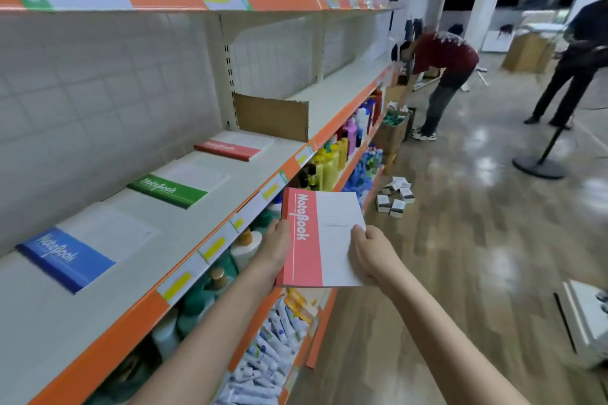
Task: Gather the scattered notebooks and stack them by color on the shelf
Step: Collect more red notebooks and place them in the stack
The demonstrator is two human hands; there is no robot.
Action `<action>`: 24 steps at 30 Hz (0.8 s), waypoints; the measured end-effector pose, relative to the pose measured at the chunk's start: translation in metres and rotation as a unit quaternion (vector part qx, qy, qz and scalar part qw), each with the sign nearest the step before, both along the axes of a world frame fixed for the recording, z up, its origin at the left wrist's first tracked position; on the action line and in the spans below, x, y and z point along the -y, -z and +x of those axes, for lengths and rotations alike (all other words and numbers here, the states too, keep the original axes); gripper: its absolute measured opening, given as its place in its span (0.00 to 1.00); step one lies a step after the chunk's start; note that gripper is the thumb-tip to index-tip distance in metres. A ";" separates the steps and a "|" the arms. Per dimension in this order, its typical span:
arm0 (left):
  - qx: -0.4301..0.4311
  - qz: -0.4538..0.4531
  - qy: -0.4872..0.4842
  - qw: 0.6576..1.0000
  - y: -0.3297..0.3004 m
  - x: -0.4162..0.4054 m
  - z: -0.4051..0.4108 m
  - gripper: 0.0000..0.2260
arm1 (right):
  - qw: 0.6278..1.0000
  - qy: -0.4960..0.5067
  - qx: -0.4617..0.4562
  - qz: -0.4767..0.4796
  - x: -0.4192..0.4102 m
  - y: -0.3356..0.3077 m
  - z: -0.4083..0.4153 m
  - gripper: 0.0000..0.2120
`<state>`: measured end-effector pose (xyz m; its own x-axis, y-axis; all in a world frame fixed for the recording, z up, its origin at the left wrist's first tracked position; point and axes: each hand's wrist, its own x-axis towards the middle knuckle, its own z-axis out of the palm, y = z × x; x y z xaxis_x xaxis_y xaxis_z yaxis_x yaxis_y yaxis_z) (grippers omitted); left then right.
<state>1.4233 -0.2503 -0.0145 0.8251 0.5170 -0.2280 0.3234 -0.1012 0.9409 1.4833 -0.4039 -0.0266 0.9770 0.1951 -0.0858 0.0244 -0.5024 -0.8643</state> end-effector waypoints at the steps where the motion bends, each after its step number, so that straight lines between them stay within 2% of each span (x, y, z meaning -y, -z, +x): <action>1: 0.005 -0.009 0.002 1.000 -0.001 0.000 0.007 0.10 | 1.000 0.000 -0.002 -0.002 0.000 0.000 0.007 0.19; 8: 0.021 -0.042 0.003 0.999 -0.003 -0.017 0.088 0.12 | 0.999 -0.017 -0.023 -0.016 -0.020 0.000 0.093 0.19; 15: 0.023 -0.040 -0.078 0.996 -0.018 -0.074 0.156 0.13 | 0.995 -0.079 0.001 -0.058 -0.086 -0.021 0.177 0.17; 20: 0.027 -0.061 -0.128 0.990 -0.026 -0.112 0.187 0.15 | 0.991 -0.128 -0.009 -0.025 -0.131 -0.030 0.220 0.19; 24: 0.025 -0.066 -0.165 0.984 -0.028 -0.132 0.200 0.16 | 0.987 -0.160 0.002 -0.018 -0.160 -0.029 0.244 0.15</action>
